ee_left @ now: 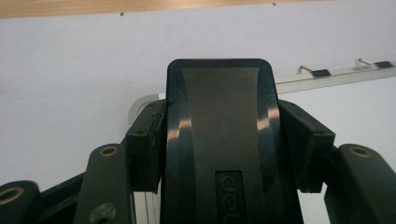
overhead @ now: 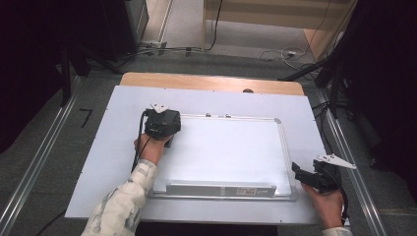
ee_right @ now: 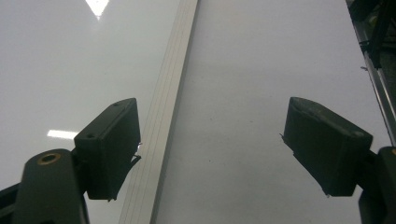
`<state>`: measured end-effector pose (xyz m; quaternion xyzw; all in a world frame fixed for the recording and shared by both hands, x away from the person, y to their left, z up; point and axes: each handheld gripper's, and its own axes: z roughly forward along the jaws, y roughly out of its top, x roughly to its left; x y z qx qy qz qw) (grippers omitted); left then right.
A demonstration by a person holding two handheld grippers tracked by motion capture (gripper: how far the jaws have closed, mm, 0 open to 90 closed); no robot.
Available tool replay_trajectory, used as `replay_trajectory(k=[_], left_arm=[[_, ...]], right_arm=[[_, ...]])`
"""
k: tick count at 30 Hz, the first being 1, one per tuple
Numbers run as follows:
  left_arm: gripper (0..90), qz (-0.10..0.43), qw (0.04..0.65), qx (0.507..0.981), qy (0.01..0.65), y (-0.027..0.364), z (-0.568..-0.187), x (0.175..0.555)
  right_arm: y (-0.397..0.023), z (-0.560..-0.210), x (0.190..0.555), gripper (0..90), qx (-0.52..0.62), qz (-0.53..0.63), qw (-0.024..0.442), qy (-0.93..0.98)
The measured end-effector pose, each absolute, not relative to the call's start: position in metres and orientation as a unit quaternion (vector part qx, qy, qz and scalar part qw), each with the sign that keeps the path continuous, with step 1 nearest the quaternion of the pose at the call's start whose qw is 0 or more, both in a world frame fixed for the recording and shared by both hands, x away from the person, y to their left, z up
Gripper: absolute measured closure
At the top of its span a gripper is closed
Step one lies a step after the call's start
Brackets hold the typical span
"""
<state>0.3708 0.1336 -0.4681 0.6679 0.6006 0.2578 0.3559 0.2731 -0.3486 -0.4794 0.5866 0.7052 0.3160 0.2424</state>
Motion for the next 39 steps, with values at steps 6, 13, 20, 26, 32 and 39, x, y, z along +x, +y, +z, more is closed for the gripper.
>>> replay_trajectory(k=[6, 13, 20, 26, 32, 39], left_arm=[[39.9, 0.264, 0.332, 0.662, 0.618, 0.129, -0.477, 0.384], [39.9, 0.268, 0.309, 0.654, 0.636, 0.126, -0.484, 0.391], [39.6, 0.255, 0.308, 0.646, 0.650, 0.125, -0.490, 0.393], [33.5, 0.249, 0.305, 0.653, 0.647, 0.121, -0.494, 0.392], [30.2, 0.250, 0.315, 0.651, 0.644, 0.123, -0.490, 0.390], [25.8, 0.260, 0.328, 0.653, 0.631, 0.125, -0.483, 0.381]], right_arm=[[-0.349, -0.480, 0.273, 17.4, 0.586, 0.315, 0.243, 0.706], [-0.349, -0.480, 0.273, 17.4, 0.587, 0.316, 0.242, 0.705], [-0.350, -0.480, 0.273, 17.4, 0.587, 0.317, 0.242, 0.704], [-0.350, -0.480, 0.273, 17.4, 0.587, 0.317, 0.243, 0.704], [-0.350, -0.479, 0.273, 17.3, 0.587, 0.317, 0.243, 0.704], [-0.350, -0.479, 0.273, 17.4, 0.587, 0.317, 0.243, 0.704]])
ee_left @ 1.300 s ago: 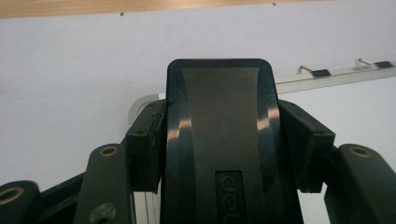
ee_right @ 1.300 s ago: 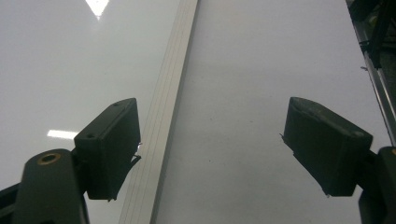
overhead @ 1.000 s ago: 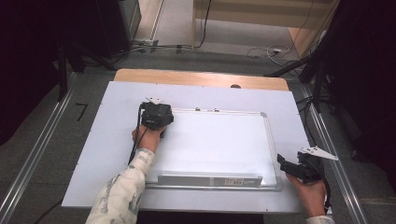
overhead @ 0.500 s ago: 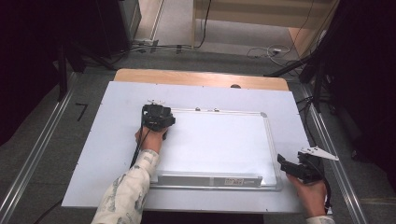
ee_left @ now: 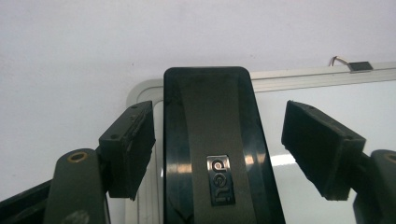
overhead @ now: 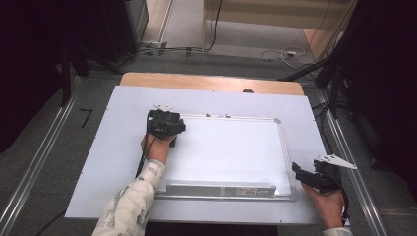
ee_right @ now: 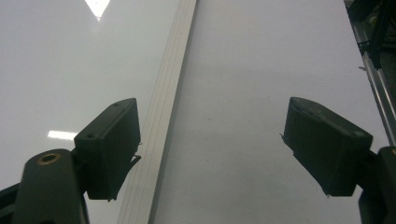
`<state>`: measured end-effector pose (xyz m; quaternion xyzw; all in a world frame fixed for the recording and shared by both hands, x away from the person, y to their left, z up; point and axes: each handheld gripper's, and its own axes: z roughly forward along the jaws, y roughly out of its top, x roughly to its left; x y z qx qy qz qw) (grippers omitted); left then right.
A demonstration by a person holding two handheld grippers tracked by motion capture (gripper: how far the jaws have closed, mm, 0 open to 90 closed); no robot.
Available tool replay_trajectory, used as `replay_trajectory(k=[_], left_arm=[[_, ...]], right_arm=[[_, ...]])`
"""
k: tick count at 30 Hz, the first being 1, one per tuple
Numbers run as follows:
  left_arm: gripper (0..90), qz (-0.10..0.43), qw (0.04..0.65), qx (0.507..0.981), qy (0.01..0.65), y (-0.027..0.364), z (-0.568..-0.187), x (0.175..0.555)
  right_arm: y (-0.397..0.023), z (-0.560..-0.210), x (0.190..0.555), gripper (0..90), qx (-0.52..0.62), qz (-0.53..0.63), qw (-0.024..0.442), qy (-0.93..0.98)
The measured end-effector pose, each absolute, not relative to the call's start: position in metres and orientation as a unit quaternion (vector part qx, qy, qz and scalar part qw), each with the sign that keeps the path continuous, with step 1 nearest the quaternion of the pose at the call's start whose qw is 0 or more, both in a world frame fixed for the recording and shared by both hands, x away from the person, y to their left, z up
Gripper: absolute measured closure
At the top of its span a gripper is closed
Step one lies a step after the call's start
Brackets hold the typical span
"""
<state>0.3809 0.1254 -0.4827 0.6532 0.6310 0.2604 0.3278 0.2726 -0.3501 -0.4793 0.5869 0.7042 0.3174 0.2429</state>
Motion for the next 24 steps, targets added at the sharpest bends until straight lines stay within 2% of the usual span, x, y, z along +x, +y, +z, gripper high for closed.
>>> replay_trajectory(k=[12, 24], left_arm=[[19.6, 0.261, 0.380, 0.648, 0.607, 0.144, -0.463, 0.345], [18.0, 0.270, 0.391, 0.651, 0.592, 0.178, -0.473, 0.296]], right_arm=[[-0.350, -0.479, 0.271, 17.3, 0.587, 0.317, 0.245, 0.704], [-0.349, -0.479, 0.270, 17.2, 0.588, 0.316, 0.245, 0.703]])
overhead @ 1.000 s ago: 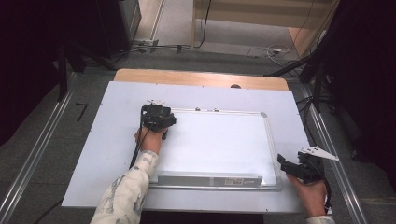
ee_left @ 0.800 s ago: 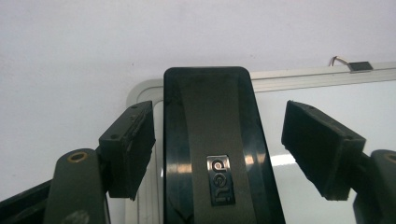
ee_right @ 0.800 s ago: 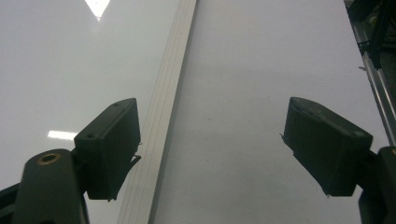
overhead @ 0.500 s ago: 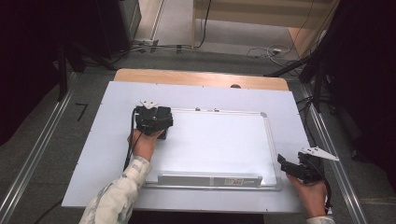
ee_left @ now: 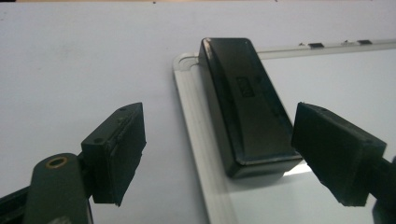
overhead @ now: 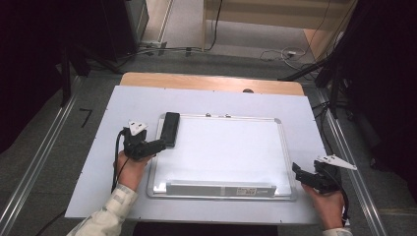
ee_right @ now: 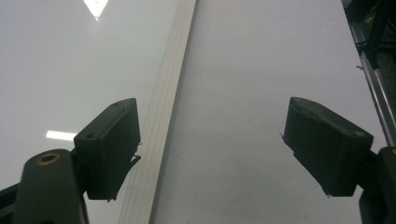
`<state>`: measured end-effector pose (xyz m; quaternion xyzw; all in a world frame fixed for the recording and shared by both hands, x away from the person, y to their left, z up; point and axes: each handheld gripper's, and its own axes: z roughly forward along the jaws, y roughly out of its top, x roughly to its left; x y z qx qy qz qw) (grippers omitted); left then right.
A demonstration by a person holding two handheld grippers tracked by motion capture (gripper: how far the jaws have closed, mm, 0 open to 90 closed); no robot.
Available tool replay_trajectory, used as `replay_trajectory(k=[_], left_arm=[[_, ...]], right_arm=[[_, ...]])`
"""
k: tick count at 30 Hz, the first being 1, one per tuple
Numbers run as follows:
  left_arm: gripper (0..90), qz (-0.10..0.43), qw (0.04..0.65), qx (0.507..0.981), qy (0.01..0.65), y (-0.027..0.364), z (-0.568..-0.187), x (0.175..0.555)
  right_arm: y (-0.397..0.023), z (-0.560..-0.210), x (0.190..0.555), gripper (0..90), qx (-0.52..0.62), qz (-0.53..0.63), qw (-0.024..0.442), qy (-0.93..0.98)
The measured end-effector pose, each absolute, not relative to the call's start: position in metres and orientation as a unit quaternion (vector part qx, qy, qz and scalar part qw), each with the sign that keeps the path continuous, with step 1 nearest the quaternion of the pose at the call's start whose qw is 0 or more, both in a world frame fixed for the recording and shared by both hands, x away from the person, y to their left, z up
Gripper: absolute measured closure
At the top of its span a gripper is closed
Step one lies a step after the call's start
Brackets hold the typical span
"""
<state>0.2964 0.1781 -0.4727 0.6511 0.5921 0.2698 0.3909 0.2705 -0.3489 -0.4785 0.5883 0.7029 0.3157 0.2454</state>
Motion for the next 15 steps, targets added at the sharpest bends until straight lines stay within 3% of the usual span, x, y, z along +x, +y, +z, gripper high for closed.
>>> replay_trajectory(k=[15], left_arm=[[17.7, 0.282, 0.389, 0.657, 0.581, 0.198, -0.474, 0.261]], right_arm=[[-0.350, -0.478, 0.269, 17.2, 0.588, 0.317, 0.248, 0.702]])
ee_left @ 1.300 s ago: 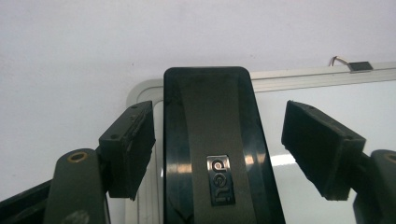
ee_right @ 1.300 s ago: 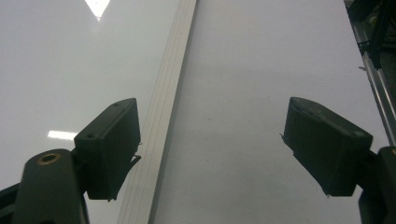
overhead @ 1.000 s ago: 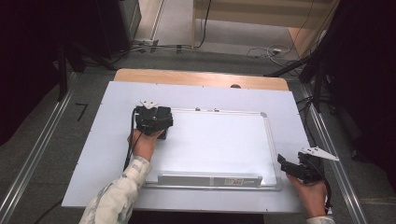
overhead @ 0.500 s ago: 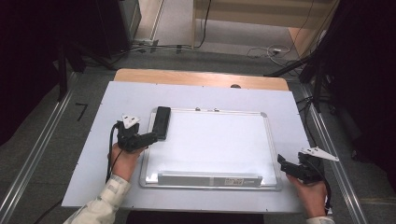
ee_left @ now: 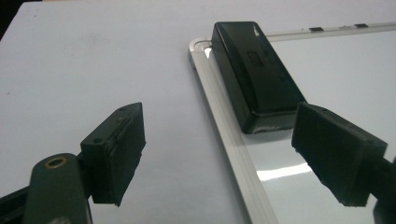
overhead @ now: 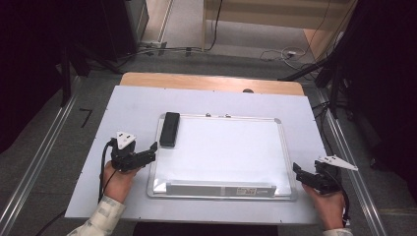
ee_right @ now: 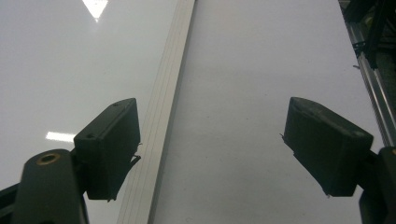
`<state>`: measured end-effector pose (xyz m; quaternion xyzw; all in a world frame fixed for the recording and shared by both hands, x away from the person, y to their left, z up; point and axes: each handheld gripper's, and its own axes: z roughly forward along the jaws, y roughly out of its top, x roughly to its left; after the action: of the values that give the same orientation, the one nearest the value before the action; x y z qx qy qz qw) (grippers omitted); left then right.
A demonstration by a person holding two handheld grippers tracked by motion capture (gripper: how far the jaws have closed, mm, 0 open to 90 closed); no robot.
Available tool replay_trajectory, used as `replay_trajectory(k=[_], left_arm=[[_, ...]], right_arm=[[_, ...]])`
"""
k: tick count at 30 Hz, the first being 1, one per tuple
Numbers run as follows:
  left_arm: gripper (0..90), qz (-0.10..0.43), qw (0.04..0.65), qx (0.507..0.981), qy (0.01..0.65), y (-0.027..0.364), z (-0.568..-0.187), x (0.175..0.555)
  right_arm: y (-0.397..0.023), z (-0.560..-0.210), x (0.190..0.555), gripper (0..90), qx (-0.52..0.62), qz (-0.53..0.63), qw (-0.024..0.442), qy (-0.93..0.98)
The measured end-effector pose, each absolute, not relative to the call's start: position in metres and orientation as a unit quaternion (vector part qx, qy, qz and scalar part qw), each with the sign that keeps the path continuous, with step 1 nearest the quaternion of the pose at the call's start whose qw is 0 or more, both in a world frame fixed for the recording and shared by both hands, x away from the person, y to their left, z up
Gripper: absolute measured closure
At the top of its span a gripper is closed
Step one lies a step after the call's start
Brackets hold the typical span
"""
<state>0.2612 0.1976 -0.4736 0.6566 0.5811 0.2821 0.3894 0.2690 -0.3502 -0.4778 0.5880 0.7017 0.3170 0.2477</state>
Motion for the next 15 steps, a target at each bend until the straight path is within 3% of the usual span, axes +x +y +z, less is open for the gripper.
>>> replay_trajectory(k=[15], left_arm=[[17.5, 0.299, 0.361, 0.652, 0.597, 0.233, -0.482, 0.231]], right_arm=[[-0.350, -0.477, 0.268, 17.2, 0.589, 0.317, 0.247, 0.701]])
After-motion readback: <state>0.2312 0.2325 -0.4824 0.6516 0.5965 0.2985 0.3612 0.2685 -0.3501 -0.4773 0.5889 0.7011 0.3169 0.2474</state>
